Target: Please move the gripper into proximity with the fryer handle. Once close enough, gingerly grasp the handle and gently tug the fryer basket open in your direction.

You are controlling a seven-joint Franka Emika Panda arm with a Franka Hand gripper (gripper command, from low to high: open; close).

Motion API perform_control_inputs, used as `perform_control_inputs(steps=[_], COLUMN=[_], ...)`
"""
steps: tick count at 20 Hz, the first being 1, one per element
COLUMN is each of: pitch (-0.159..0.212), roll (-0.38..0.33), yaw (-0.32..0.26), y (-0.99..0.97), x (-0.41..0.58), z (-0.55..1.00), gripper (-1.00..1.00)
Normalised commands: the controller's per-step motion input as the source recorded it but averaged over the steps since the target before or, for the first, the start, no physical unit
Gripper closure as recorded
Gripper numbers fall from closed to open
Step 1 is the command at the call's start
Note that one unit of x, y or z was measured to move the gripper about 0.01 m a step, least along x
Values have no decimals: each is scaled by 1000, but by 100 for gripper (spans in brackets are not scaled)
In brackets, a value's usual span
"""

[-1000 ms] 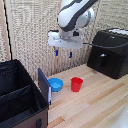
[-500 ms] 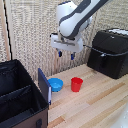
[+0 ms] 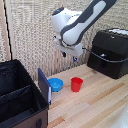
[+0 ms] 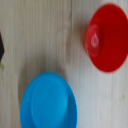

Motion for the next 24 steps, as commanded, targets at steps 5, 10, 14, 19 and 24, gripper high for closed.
perform_control_inputs(steps=[5,10,14,19,24], pitch=[-103,-72,-77,-64,-58], roll=[-375,-375,-375,-348,-259], yaw=[34,66,66,62,75], y=[-115,-233,-355,-442,-550], x=[94,0,-4,-54,-248], z=[-206,-293,-282,-397,-394], gripper=[-100,-100,-100,-100,-100])
